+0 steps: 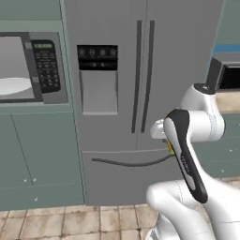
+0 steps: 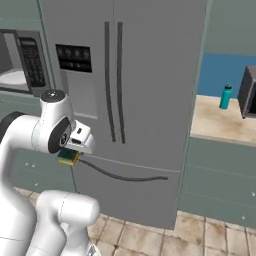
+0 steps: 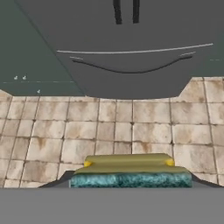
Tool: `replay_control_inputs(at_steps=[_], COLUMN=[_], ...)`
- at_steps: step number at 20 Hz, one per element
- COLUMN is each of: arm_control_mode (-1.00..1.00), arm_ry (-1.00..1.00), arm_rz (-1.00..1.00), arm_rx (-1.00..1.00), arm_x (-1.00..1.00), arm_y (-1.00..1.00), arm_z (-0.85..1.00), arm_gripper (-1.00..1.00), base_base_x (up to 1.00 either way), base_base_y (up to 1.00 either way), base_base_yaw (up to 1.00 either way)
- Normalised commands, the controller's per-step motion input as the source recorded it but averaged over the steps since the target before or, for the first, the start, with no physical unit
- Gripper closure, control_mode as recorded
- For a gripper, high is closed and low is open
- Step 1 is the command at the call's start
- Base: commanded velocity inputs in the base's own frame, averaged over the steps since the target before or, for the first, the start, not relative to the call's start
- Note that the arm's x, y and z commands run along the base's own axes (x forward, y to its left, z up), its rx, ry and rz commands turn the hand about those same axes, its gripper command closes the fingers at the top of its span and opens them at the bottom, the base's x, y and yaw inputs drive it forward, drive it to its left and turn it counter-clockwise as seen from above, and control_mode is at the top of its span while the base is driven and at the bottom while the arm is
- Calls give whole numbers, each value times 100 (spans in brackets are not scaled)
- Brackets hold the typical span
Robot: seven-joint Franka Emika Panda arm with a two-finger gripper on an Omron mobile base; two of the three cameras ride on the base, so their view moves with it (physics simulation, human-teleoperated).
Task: Place the sponge inside the microwave to prepare for sanitizing.
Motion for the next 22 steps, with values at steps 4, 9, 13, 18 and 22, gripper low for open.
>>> replay_control_inputs(at_steps=[4, 9, 13, 18, 22], arm_control_mode=[100, 100, 100, 100, 100], arm_ry=[0, 0, 0, 0, 0], arm_rz=[0, 0, 0, 0, 0], arm_rx=[0, 0, 0, 0, 0], arm_x=[0, 0, 0, 0, 0], arm_y=[0, 0, 0, 0, 0], arm_z=[0, 0, 0, 0, 0], arm_gripper=[100, 100, 100, 100, 100], base_base_x=[3, 7, 13, 24, 55], base_base_y=[86, 82, 68, 70, 49], base_base_yaw=[-7, -3, 0, 7, 10])
